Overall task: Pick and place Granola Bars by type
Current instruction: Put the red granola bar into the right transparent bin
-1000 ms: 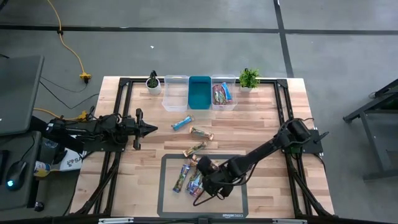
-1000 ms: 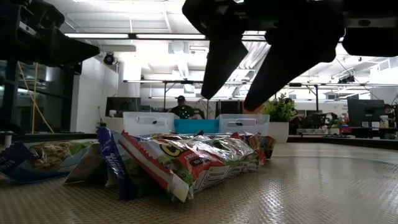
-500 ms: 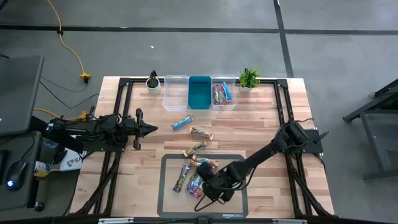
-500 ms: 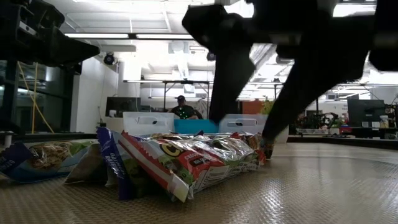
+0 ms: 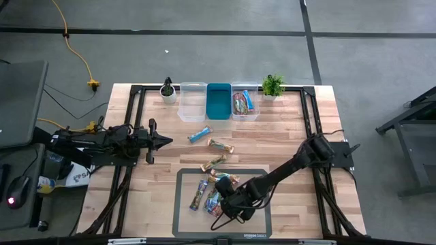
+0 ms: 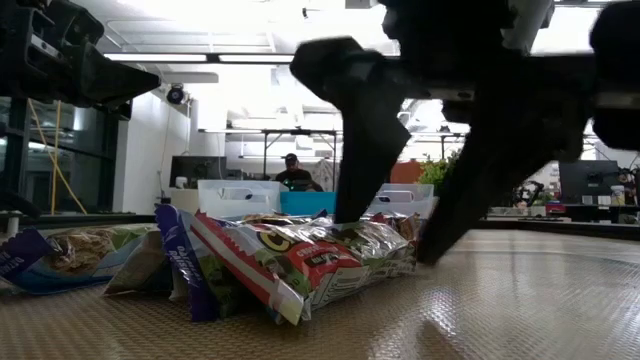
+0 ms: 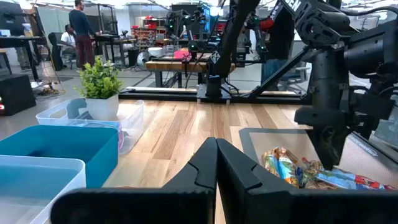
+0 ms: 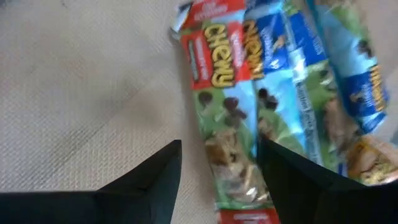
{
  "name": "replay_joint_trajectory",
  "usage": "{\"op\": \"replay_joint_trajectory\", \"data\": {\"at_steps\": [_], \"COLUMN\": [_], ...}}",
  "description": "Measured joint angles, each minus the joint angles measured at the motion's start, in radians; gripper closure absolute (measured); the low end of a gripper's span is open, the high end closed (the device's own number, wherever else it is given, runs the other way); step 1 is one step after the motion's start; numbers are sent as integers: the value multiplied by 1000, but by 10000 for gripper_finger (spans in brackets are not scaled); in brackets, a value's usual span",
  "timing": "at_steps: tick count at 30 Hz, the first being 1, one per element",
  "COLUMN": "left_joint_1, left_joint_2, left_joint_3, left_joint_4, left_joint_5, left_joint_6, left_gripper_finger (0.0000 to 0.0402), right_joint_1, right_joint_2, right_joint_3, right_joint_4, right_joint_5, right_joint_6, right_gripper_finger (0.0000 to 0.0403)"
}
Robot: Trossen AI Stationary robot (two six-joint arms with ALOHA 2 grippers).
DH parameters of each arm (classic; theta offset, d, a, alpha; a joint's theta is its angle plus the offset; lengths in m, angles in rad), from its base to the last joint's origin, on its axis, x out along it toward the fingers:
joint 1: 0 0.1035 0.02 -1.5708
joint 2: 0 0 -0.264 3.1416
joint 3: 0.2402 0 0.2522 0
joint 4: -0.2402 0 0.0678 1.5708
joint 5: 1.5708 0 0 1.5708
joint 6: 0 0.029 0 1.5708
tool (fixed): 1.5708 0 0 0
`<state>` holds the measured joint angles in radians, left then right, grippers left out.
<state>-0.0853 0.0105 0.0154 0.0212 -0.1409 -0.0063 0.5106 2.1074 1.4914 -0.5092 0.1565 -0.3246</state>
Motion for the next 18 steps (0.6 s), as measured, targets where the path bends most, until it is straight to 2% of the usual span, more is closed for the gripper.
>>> {"op": "replay_joint_trajectory", "data": {"at_steps": [8,13,18], "left_joint_1": [0,0,0], "left_joint_2": [0,0,0], "left_joint_3": [0,0,0], "left_joint_4": [0,0,0], "left_joint_5": [0,0,1], "left_joint_6": [0,0,0], "left_gripper_finger": [401,401,401], "right_joint_1": [-2,-28,-45], "right_joint_2": [32,43,45], "right_joint_3": [0,3,3], "right_joint_4": [7,17,25], "right_joint_5": [-8,-99,-130], "right_joint_6": [35,162,241], "right_gripper_finger": [201,213,238]}}
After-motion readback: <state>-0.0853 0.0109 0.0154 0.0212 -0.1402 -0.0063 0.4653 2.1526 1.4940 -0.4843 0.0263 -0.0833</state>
